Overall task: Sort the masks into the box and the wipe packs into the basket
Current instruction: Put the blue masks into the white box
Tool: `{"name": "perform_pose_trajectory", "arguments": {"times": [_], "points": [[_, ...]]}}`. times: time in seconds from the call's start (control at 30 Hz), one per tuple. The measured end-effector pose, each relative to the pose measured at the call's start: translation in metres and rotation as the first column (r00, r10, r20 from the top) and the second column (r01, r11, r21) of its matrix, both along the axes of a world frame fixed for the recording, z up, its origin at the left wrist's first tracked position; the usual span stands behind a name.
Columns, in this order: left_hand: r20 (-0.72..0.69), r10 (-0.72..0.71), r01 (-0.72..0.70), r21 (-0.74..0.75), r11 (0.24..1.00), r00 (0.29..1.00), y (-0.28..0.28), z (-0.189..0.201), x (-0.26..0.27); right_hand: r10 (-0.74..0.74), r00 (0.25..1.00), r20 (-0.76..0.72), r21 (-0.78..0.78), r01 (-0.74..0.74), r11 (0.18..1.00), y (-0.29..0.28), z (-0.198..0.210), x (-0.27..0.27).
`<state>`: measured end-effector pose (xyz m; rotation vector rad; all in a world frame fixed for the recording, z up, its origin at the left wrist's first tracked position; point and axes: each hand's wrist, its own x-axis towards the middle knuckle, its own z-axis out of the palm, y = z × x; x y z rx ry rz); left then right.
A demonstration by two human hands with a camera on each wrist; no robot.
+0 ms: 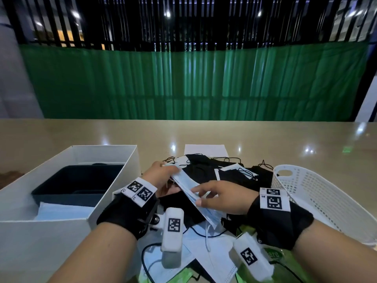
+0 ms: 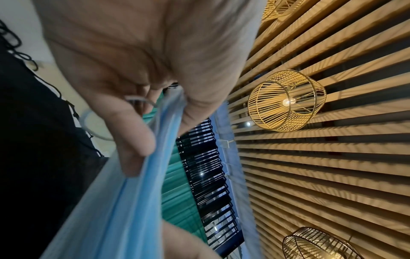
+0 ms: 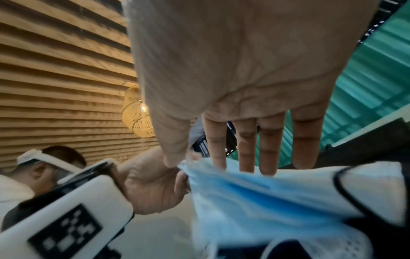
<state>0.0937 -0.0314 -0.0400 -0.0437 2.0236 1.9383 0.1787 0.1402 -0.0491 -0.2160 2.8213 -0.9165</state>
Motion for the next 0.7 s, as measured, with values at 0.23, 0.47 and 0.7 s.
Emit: {"name": "perform_pose_trajectory", "arguments": {"times": [0.23,0.47,0.7], "points": [[-0.262,0.074,-0.001,0.266,0.964,0.962,-0.006,0.02,0.002,-0.436,0.896,-0.081,-0.343,0.386,0.857,0.033,-0.001,-0.005],[-0.405,0.021,0.157,0.4,0.903,0.914,0.01,0.027,0.009,-0.321,0.908,0.271,-0.77,0.404,0.493,0.048,-0.007,-0.008],[-0.397,-0.157,0.224,0.128,0.966,0.904,0.016,-0.008,-0.008,-0.505,0.863,-0.019,-0.781,0.303,0.547,0.06,-0.004,-0.006]]}}
